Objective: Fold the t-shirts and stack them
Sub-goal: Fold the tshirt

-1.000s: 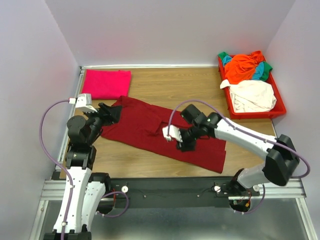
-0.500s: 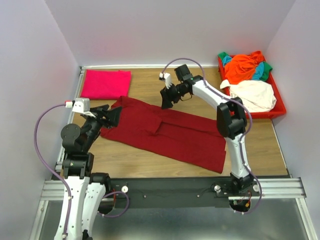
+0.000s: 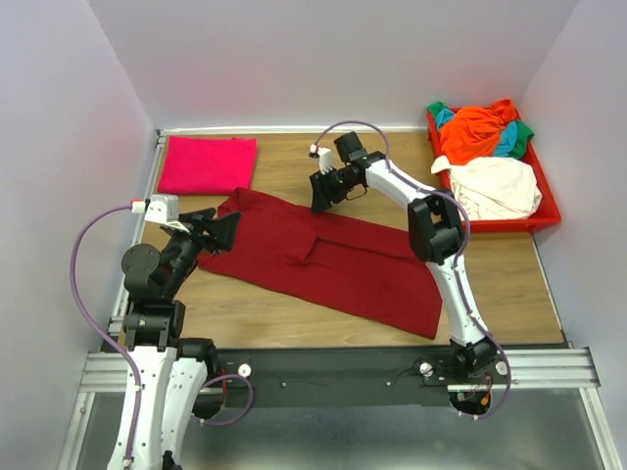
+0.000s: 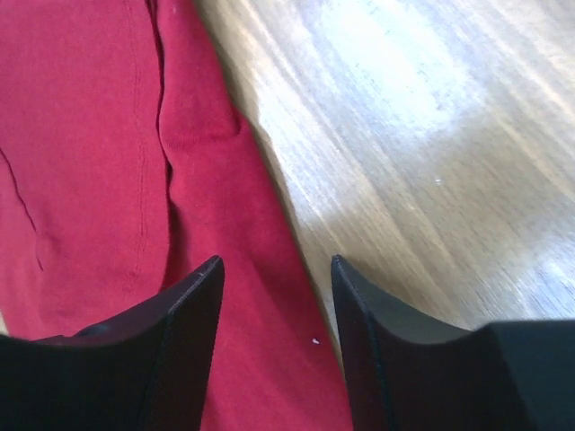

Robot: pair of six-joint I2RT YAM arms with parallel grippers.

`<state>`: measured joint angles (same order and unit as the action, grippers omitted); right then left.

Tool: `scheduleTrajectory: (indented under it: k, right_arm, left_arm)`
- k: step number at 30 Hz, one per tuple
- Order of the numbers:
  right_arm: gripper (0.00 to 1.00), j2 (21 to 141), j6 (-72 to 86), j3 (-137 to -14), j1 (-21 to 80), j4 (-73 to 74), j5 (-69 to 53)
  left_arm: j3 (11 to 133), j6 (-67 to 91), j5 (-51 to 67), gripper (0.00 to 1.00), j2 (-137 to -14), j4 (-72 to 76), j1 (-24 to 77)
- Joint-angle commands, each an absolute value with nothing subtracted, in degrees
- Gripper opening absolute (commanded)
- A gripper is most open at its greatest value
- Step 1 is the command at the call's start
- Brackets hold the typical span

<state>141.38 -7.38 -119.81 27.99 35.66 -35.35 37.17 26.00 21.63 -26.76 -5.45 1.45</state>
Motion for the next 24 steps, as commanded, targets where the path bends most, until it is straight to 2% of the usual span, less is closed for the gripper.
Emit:
scheduleTrajectory:
  k: [1, 3, 5, 9, 14, 22, 24]
  right_arm:
    - [0.53, 143.0, -6.2, -117.9, 28.4, 36.7, -37.5]
    - [0.4, 142.6, -6.2, -116.1, 28.4, 36.7, -38.2]
    - [0.33, 142.2, -6.2, -115.2, 28.3, 36.8, -38.4]
    - [0.01, 141.4, -4.8, -116.3, 27.6, 36.7, -34.4]
    - [0.01, 141.2, -1.0, -119.8, 21.9, 36.1, -26.2]
    - [0.01, 139.8, 1.8, -119.6, 10.9, 34.4, -22.4]
    - [0.06, 140.4, 1.4, -120.4, 9.5, 34.3, -21.8]
  left_arm:
    - [36.7, 25.1, 23.0, 0.75, -26.9, -5.1, 1.2]
    - [36.7, 25.2, 23.0, 0.75, -26.8, -4.9, 1.1]
    - [36.5, 25.4, 23.1, 0.75, -26.7, -4.8, 1.1]
    - [36.3, 25.8, 23.3, 0.75, -26.5, -4.7, 1.2]
    - [36.6, 25.7, 22.9, 0.75, -26.1, -5.5, 1.2]
    - [35.0, 26.9, 24.2, 0.75, -27.3, -3.1, 1.2]
    - [34.5, 27.8, 25.4, 0.75, -27.9, -1.6, 1.2]
